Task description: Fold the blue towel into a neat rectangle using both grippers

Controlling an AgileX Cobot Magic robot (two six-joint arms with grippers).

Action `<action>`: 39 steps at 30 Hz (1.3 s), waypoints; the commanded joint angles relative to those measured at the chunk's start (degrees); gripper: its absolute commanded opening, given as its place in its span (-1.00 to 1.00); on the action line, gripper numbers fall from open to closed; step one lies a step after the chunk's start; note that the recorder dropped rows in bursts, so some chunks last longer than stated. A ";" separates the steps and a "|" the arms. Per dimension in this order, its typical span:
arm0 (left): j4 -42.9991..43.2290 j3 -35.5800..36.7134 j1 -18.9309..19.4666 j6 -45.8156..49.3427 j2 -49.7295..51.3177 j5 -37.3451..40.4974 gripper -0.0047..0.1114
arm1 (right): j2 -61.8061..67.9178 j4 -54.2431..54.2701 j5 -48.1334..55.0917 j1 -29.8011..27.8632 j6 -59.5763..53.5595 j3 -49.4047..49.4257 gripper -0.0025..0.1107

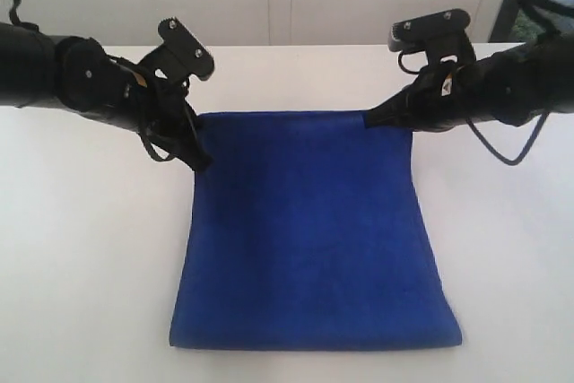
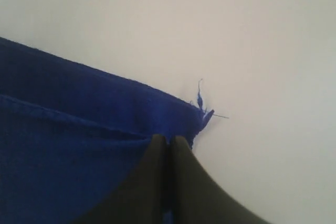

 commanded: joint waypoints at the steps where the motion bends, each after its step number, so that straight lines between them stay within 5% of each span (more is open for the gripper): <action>1: -0.32 -0.15 0.36 1.66 3.80 -4.28 -0.92 | 4.76 -0.25 -2.65 -1.37 -0.61 -1.78 -0.96; 14: -0.32 -9.75 0.51 3.01 3.96 -1.31 -0.92 | 1.16 -0.25 0.17 -1.49 -1.43 -7.29 -0.96; 21: -0.32 -13.48 0.69 3.32 11.41 -2.70 -0.92 | 10.31 -0.25 -1.83 -3.62 -1.20 -11.12 -0.96; 39: -0.32 -13.50 2.30 4.69 16.53 -10.54 -0.92 | 16.32 -0.25 -10.77 -3.62 -3.20 -12.56 -0.96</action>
